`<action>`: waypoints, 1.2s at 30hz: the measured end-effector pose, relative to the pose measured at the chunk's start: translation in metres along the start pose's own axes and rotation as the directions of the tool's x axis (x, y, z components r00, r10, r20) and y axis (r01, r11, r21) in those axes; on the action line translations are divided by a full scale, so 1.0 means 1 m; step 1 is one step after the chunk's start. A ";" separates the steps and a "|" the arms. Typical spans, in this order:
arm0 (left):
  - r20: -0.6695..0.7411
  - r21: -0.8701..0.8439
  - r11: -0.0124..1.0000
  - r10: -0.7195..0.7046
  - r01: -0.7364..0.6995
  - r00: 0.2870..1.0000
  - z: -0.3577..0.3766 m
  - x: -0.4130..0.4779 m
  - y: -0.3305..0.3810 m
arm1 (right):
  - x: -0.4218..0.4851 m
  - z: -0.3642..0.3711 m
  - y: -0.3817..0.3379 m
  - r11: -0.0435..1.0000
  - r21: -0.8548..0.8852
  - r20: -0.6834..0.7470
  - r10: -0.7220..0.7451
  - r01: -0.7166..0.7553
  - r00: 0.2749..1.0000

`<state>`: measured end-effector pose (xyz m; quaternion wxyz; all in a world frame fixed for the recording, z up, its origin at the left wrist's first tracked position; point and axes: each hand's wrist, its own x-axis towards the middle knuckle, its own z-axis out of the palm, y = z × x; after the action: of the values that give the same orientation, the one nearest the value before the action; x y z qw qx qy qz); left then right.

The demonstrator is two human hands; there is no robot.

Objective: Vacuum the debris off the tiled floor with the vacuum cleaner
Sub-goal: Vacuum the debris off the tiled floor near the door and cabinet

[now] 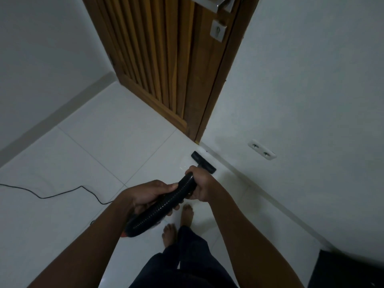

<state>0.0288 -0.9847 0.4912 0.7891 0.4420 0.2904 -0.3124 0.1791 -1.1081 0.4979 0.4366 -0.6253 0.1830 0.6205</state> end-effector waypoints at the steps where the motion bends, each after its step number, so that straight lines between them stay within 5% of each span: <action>1: 0.006 0.007 1.000 -0.004 0.004 1.000 0.001 0.002 0.003 | 0.000 -0.003 -0.002 1.000 0.015 0.009 -0.002 0.002 1.000; 6: -0.020 0.038 0.999 -0.005 0.006 1.000 0.011 0.013 0.019 | 0.005 -0.011 -0.018 1.000 -0.024 0.006 -0.005 0.005 1.000; 13: 0.341 -0.175 0.981 0.143 -0.087 0.929 -0.013 0.005 0.021 | 0.007 0.014 -0.033 0.987 -0.156 0.175 0.054 -0.026 0.983; 23: -0.058 -0.226 0.970 0.079 -0.090 0.995 -0.018 -0.005 0.007 | 0.032 0.040 -0.054 0.937 -0.347 0.160 0.084 -0.024 0.984; 32: 0.109 -0.349 0.898 0.324 -0.269 0.940 -0.056 -0.038 -0.011 | 0.036 0.101 -0.056 0.886 -0.463 0.248 0.128 0.002 0.960; 36: 0.033 -0.339 0.898 0.309 -0.280 0.950 -0.073 -0.045 -0.017 | 0.039 0.125 -0.060 0.870 -0.493 0.260 0.150 -0.003 0.954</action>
<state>-0.0256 -0.9171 0.4838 0.9018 0.3286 0.2341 -0.1550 0.1550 -0.9663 0.4993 0.2617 -0.6093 -0.0203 0.7482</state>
